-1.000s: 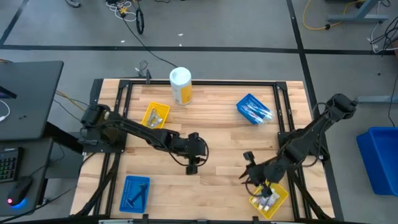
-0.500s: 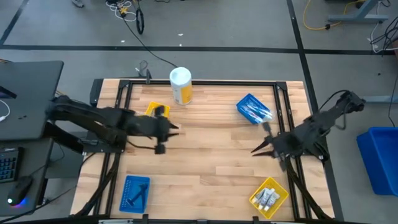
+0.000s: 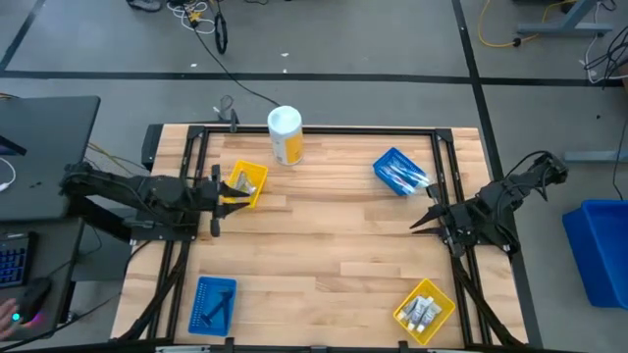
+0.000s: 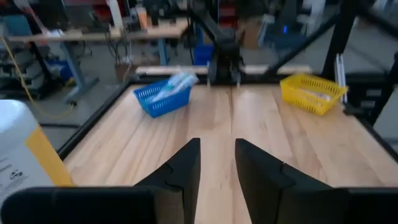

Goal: Pick & Place Travel size toiletries
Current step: Return to Home Position

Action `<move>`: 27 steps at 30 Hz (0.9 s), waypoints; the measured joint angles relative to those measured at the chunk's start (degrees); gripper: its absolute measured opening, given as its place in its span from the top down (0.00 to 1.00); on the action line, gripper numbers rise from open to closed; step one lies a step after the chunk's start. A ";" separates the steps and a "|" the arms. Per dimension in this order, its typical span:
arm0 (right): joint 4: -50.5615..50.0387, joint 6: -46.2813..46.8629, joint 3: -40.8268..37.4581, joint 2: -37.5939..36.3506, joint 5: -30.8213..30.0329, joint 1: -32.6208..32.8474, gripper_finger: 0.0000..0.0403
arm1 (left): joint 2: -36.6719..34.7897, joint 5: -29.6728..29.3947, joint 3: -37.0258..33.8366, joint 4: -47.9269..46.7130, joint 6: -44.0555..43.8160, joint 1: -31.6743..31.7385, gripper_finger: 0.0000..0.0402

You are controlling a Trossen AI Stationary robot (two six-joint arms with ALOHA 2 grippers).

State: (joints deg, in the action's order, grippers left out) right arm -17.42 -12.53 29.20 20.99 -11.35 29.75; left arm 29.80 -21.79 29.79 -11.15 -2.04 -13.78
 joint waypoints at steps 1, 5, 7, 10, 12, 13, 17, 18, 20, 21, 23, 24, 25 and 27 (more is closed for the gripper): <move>0.18 0.02 -0.89 -1.33 0.00 -0.22 0.85 | -2.08 -0.02 -2.25 1.63 0.02 0.02 0.73; 0.91 0.00 -3.43 -6.66 0.00 -0.90 0.85 | -10.75 0.66 -10.47 8.18 0.86 0.02 0.73; 0.55 0.00 -4.20 -9.32 0.02 -0.91 0.85 | -14.44 1.35 -13.07 10.80 2.19 0.02 0.73; 0.19 0.15 -5.79 -13.00 0.06 -0.91 0.85 | -19.24 1.70 -15.92 11.18 4.34 0.02 0.73; -0.11 1.06 -6.95 -15.34 0.49 -0.91 0.85 | -22.16 1.72 -17.60 11.03 5.32 0.02 0.73; -0.16 1.10 -7.45 -16.43 0.75 -0.91 0.85 | -23.45 1.72 -18.32 11.00 5.67 0.02 0.73; 0.50 1.13 -8.66 -19.33 0.98 -0.91 0.85 | -28.13 1.52 -21.20 10.89 5.84 0.02 0.73; 0.74 1.34 -8.77 -19.84 1.00 -0.91 0.85 | -29.14 1.52 -21.76 11.04 5.84 0.02 0.73; 0.94 1.78 -9.41 -20.67 1.06 -0.91 0.85 | -29.78 1.46 -22.54 10.99 5.72 0.02 0.73; 0.99 2.01 -9.85 -20.90 1.05 -0.91 0.85 | -29.69 1.50 -22.73 10.68 5.70 0.02 0.73; 1.39 2.39 -10.82 -20.96 1.07 -0.91 0.85 | -29.48 1.56 -22.73 10.80 5.67 0.02 0.73; 1.48 2.77 -11.30 -20.96 1.07 -0.91 0.85 | -29.44 1.42 -22.70 10.78 5.67 0.02 0.73; 1.64 3.41 -11.89 -20.96 1.07 -0.91 0.85 | -29.44 1.21 -22.70 10.71 5.66 0.02 0.73; 3.41 4.44 -13.55 -20.94 1.05 -0.91 0.85 | -29.60 1.06 -22.70 10.85 5.64 0.02 0.73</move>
State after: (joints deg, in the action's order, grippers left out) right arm -14.02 -8.10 15.65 0.05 -10.31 28.84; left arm 0.21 -20.73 7.09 -0.30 3.60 -13.76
